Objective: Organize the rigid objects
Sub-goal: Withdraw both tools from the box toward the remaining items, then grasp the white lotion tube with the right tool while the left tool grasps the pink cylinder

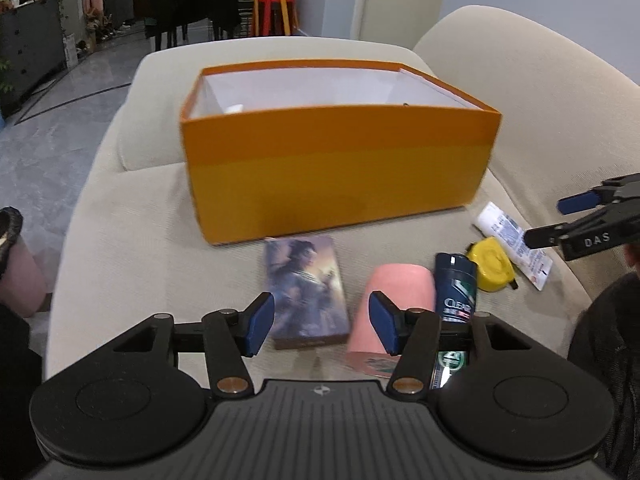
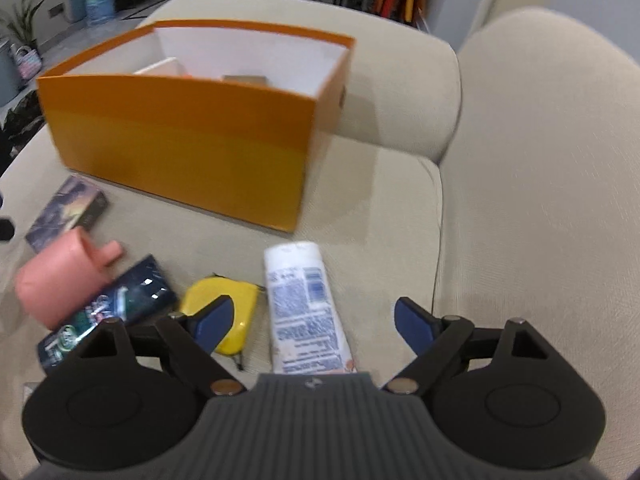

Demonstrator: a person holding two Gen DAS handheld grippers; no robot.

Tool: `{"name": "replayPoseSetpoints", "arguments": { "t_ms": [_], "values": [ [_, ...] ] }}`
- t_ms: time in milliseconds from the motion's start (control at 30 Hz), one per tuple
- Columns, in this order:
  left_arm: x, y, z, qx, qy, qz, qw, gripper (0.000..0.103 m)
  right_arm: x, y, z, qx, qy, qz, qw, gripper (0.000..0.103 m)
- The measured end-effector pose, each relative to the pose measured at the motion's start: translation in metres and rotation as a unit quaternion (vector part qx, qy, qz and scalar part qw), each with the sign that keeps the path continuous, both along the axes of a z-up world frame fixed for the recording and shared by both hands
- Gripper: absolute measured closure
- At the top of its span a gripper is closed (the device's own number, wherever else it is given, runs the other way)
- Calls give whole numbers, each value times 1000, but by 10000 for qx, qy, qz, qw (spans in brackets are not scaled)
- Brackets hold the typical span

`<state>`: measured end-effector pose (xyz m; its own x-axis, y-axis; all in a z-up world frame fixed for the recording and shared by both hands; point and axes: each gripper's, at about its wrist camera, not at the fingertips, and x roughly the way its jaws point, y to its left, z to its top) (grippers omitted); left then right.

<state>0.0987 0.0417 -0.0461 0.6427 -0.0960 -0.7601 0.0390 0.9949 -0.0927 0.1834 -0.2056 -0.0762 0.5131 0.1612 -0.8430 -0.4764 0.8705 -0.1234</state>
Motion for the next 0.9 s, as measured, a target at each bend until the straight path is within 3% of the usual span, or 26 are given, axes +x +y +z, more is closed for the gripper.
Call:
{"name": "replayPoseSetpoints", "arguments": {
  "t_ms": [167,267,500,767,900],
  "values": [
    [-2,-9,-9,28,-66,-123,9999,39,9,-13,-7,496,163,-53,9986,17],
    [-3,-10,-11,-212,-142,-163,9995,39,14,-17,-11,729,245,-154,9969,17],
    [1,-23,-21,-506,-103,-453,9976,37,21,-14,-22,750,558,-213,9954,17],
    [7,-37,-34,-350,81,-570,9977,35,28,-17,-30,631,727,-517,9940,18],
    [13,-41,-37,-342,178,-579,9976,34,30,-16,-33,562,738,-575,9940,33]
  ]
}}
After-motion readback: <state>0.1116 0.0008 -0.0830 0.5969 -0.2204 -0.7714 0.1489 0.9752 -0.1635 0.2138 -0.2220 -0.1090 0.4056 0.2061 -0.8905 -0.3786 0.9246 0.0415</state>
